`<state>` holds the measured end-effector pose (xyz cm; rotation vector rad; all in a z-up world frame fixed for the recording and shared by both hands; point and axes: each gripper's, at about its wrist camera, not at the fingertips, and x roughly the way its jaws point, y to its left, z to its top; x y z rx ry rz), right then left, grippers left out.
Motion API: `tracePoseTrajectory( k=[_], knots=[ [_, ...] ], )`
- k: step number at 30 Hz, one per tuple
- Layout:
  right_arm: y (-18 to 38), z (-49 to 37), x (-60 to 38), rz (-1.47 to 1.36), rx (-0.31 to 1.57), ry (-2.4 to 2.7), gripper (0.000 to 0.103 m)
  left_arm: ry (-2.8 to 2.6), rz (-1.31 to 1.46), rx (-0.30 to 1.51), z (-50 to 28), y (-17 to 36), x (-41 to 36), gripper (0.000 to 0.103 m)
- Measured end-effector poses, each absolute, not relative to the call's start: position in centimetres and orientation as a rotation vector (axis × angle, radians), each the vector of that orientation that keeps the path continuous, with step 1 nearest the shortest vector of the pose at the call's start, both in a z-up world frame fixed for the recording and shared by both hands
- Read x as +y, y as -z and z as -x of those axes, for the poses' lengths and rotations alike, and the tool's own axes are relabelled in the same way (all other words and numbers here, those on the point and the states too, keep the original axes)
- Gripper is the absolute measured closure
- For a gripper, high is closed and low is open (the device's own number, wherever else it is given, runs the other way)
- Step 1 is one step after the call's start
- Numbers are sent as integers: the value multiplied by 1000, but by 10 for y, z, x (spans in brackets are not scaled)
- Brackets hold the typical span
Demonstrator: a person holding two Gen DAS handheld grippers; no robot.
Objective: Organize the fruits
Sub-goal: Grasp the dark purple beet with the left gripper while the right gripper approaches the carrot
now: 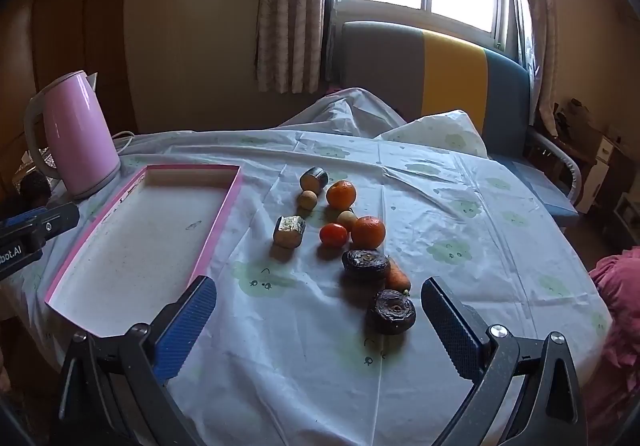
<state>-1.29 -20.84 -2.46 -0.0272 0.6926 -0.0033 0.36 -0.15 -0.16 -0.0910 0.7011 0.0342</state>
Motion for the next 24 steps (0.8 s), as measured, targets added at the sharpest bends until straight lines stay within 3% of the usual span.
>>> tracePoseTrajectory(
  k=[17, 20, 21, 24],
  knots=[
    [41, -10, -254, -36, 724, 32, 1, 42, 26, 783, -32, 25, -38, 50],
    [42, -12, -268, -59, 720, 42, 13, 80, -4, 816, -37, 29, -46, 48],
    [42, -12, -273, -69, 724, 43, 20, 108, -1, 830, -40, 30, -50, 43],
    [42, -15, -291, -119, 742, 39, 39, 213, 54, 852, -46, 29, -59, 41]
  ],
)
